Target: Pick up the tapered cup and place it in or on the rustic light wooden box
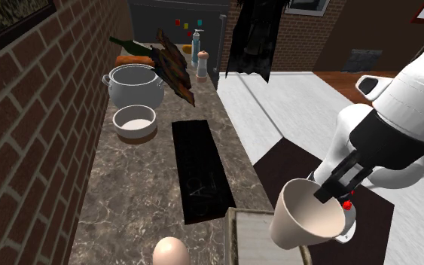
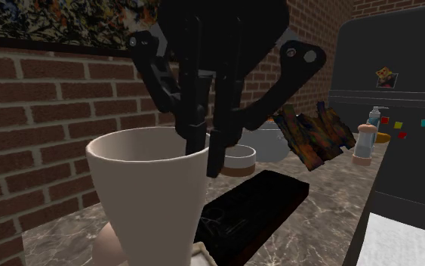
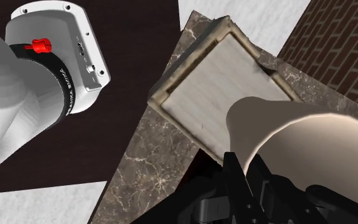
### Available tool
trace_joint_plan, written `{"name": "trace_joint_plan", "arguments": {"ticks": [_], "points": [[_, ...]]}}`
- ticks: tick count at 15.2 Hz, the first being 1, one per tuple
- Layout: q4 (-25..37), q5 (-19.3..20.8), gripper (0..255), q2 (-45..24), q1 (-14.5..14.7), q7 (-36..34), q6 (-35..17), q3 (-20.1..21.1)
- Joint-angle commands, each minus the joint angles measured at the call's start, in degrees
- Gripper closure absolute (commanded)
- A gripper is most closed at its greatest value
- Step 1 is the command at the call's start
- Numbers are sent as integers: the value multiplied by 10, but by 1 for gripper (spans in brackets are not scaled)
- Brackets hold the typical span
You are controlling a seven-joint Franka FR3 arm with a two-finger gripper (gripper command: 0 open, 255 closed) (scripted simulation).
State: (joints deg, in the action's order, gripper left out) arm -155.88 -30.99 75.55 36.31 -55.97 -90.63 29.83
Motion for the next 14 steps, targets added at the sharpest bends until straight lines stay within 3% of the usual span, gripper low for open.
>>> {"name": "trace_joint_plan", "arguments": {"ticks": [1, 14], "points": [[-16, -8, 255, 5, 4, 1, -11, 8], [-112, -74, 255, 24, 41, 2, -84, 75]]}}
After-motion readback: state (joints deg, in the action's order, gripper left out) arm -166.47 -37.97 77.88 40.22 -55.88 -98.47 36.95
